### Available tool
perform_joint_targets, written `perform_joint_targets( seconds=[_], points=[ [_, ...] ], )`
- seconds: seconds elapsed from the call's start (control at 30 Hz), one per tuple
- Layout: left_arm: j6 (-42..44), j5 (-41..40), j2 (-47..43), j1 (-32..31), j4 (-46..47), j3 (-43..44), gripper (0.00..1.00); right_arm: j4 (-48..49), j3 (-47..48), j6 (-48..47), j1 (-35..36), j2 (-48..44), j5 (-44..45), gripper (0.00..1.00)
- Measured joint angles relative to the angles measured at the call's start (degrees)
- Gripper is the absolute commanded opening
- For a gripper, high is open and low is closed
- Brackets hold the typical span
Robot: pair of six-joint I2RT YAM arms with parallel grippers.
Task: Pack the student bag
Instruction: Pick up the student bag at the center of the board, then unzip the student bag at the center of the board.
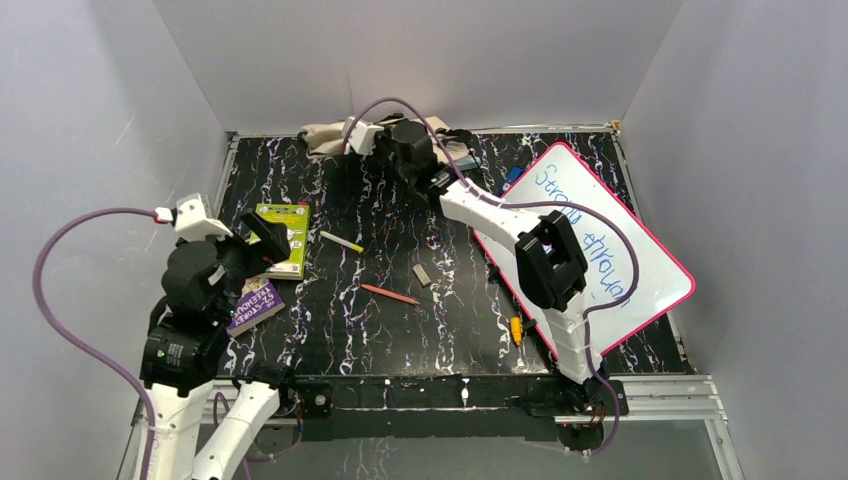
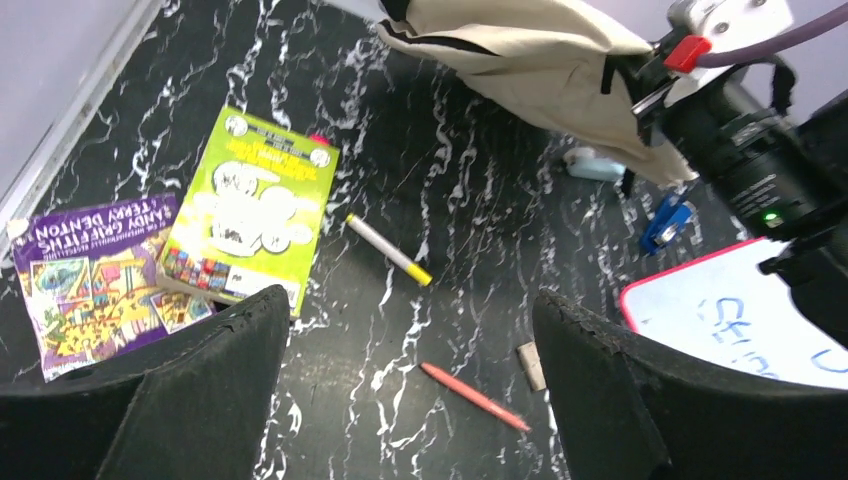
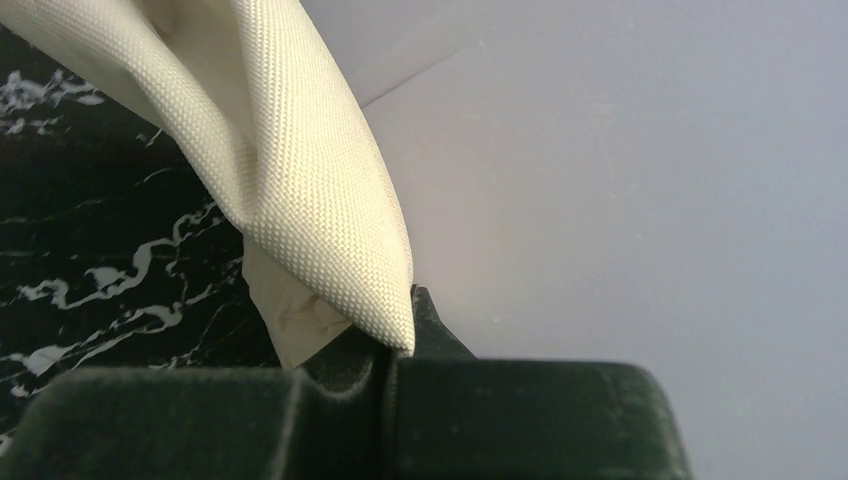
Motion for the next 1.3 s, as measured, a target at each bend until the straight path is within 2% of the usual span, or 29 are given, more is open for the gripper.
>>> perform_joint_targets(
  seconds=[0.13, 0.33, 0.5, 0.7, 0.87, 0.97, 1.17, 1.3],
  points=[
    [0.37, 0.24, 3.41, 0.04, -1.38, 8.04, 0.88, -3.15, 5.38, 3.13, -0.92, -0.02, 0.22, 0.0],
    [0.76, 0.63, 5.86, 0.04, -6.43, 14.34, 0.89, -9.05, 9.9, 8.81, -0.83, -3.5, -1.03, 0.0],
    [2.84, 1.29, 11.02, 0.04, -11.02, 23.58, 0.89, -14.21, 10.36, 14.88, -0.68, -11.17, -3.98, 0.0],
    [7.3, 5.22, 19.76, -1.14, -13.88, 39.65, 0.9, -19.06, 9.4, 23.21, -0.26, -23.41, -7.26, 0.0],
    [11.96, 12.94, 23.87, -3.91, -14.14, 49.86, 0.9, -20.15, 2.4, 29.51, -0.2, -36.35, -10.14, 0.0],
    [15.37, 19.12, 24.81, -5.46, -14.12, 52.96, 0.9, -21.4, -1.14, 32.63, -0.22, -42.32, -12.37, 0.0],
    [22.16, 32.0, 25.64, -7.06, -14.69, 53.86, 0.89, -26.97, -6.34, 37.73, -0.26, -50.18, -16.79, 0.0],
    [25.46, 37.38, 25.92, -7.39, -14.8, 53.11, 0.9, -30.34, -8.59, 40.22, -0.26, -52.92, -19.12, 0.0]
  ],
)
